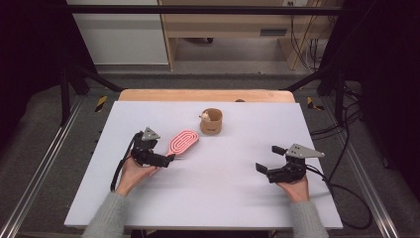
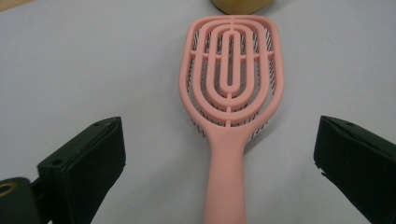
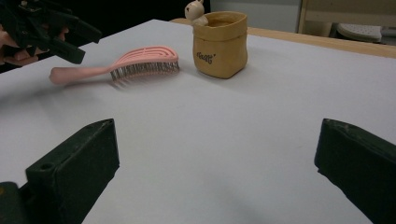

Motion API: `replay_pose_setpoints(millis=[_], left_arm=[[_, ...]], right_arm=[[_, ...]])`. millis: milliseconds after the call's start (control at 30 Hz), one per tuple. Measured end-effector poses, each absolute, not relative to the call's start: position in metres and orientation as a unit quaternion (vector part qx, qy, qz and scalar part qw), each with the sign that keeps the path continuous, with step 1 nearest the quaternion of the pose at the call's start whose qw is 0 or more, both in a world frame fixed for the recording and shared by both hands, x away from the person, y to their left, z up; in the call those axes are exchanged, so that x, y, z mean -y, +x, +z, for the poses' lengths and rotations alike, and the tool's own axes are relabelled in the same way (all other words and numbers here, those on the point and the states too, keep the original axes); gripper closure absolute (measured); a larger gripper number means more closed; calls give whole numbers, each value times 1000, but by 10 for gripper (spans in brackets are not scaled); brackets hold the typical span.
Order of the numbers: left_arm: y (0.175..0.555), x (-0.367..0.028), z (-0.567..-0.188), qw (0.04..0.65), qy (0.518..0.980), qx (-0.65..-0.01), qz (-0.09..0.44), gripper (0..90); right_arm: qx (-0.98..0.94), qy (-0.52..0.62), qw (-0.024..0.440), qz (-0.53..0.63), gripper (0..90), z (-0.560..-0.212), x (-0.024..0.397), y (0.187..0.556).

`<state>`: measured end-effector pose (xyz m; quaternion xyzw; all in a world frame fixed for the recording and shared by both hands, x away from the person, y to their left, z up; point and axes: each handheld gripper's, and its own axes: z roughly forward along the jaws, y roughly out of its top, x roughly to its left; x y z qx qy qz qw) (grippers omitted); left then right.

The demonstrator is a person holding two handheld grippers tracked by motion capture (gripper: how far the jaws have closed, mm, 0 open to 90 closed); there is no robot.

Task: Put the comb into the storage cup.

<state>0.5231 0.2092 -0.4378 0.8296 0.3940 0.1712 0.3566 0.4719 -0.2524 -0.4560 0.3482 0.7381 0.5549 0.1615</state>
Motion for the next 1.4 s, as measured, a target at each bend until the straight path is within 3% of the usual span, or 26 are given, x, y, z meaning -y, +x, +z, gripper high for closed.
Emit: replay_pose_setpoints(millis=[367, 1400], left_arm=[[527, -205, -448, 329, 844, -390, 164, 72], [529, -199, -456, 290, 865, -383, 145, 460]], right_arm=[[-739, 348, 161, 554, 2, -456, 252, 472], [-739, 347, 160, 555, 2, -456, 252, 472]])
